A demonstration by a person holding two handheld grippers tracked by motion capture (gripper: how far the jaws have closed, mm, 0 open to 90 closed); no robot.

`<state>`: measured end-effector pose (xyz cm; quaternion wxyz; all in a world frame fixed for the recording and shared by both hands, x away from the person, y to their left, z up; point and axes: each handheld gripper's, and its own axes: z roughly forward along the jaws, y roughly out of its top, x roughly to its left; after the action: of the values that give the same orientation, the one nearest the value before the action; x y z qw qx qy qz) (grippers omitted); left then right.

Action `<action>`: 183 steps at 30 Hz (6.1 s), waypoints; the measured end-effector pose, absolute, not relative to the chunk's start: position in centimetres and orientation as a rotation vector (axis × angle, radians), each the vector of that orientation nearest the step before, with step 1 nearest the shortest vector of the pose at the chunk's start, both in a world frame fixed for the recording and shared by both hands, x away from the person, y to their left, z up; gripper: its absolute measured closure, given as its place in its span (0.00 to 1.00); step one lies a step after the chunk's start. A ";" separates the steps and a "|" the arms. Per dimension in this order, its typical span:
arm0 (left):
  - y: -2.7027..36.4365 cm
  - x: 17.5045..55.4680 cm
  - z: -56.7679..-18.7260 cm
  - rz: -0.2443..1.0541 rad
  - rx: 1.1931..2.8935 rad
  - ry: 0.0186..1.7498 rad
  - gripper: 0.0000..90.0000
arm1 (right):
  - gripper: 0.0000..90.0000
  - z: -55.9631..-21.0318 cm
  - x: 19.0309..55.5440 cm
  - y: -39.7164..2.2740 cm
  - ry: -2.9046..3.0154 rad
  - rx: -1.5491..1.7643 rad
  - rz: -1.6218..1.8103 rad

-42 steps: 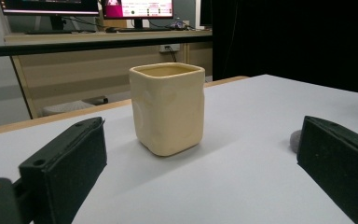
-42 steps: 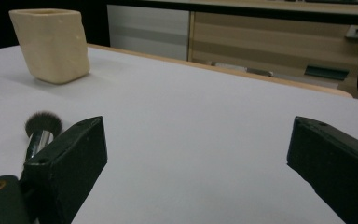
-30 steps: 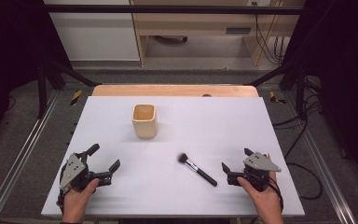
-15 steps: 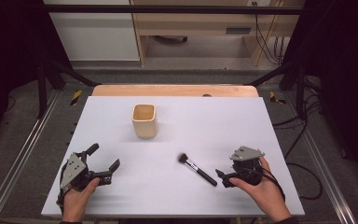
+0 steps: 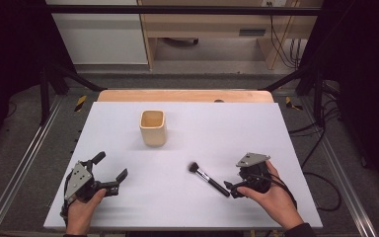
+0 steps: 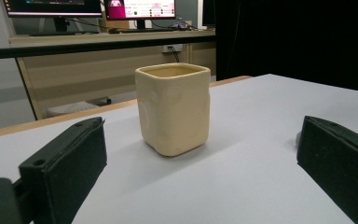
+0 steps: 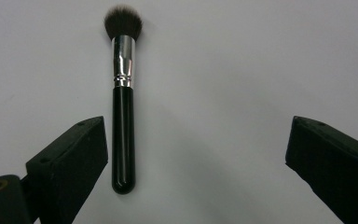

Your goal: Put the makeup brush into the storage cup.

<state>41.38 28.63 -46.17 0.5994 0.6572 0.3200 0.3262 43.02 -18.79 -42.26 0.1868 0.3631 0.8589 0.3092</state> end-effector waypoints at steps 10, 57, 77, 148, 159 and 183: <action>28.7 41.4 -46.1 0.757 1.521 0.742 0.01 | 0.07 -41.5 43.8 -17.3 2.485 1.004 0.818; 28.8 41.3 -45.9 0.756 1.512 0.739 0.01 | 0.09 -44.1 46.4 -11.3 2.641 0.995 0.691; 28.8 41.4 -45.9 0.757 1.518 0.737 0.02 | 0.62 -44.9 46.2 -11.3 2.707 1.006 0.633; 22.2 41.1 -42.8 0.542 1.555 0.728 0.04 | 0.82 -43.0 45.3 -11.8 2.065 0.840 1.612; 19.4 42.2 -40.7 0.558 1.523 0.690 0.04 | 0.82 -44.0 44.5 -11.1 2.034 0.839 1.617; 17.6 43.0 -39.6 0.388 1.520 0.782 0.19 | 0.82 -43.4 43.6 -7.3 1.985 0.777 1.681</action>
<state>42.98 17.56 -39.58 0.6398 0.6664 0.3429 0.1702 43.57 -7.30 -43.44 0.2117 0.2798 0.7146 0.6052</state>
